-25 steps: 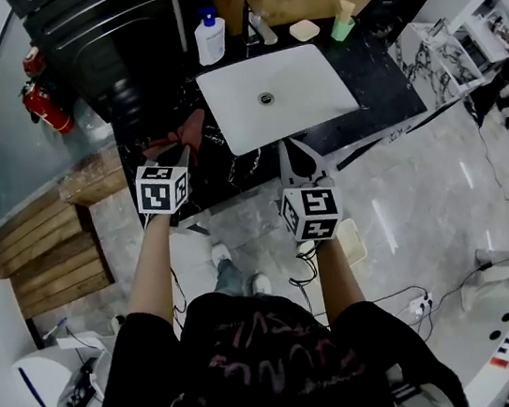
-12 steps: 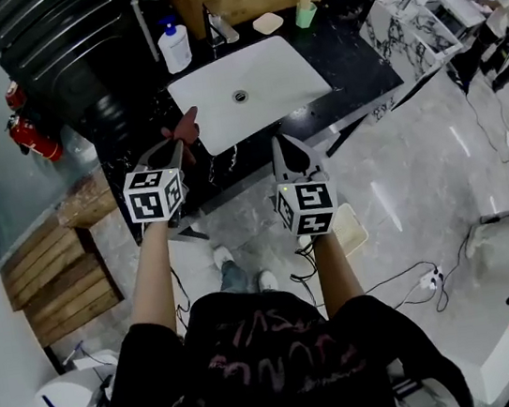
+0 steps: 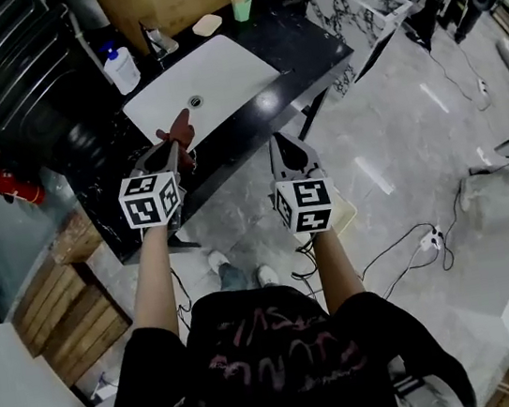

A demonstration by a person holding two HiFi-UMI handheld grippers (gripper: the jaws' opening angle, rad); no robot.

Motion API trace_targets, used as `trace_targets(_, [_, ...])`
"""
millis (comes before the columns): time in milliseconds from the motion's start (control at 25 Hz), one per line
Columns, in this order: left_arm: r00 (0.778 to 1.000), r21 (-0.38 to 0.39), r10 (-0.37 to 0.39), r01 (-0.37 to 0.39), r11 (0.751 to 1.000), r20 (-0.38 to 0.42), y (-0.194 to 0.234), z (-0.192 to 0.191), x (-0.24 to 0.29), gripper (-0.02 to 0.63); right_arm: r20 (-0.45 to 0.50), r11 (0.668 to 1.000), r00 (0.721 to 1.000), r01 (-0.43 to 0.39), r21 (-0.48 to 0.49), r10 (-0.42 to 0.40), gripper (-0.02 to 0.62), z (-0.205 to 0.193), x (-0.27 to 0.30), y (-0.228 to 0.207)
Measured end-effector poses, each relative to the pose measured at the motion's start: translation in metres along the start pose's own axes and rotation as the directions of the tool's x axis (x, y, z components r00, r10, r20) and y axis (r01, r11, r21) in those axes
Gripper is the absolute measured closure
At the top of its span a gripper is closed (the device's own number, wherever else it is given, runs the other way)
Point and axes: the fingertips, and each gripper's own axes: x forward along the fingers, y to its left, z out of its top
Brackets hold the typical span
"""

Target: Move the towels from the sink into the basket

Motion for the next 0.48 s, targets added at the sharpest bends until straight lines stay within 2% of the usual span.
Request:
trace_targets(280, [0.987,0.076,-0.159,0.158,0.985,0.009,-0.077,0.021,0.040,0.569,0.001,0.983,0.984,0.179,0.040,-0.179,0.580,-0.009,-0.049,-0.067])
trace_targets(480, [0.960,0.131,-0.279,0.278,0.952,-0.009,-0.143,0.027,0.062,0.569,-0.003,0.947,0.949,0.314,0.069,-0.315,0.580,-0.018,-0.099,-0.112])
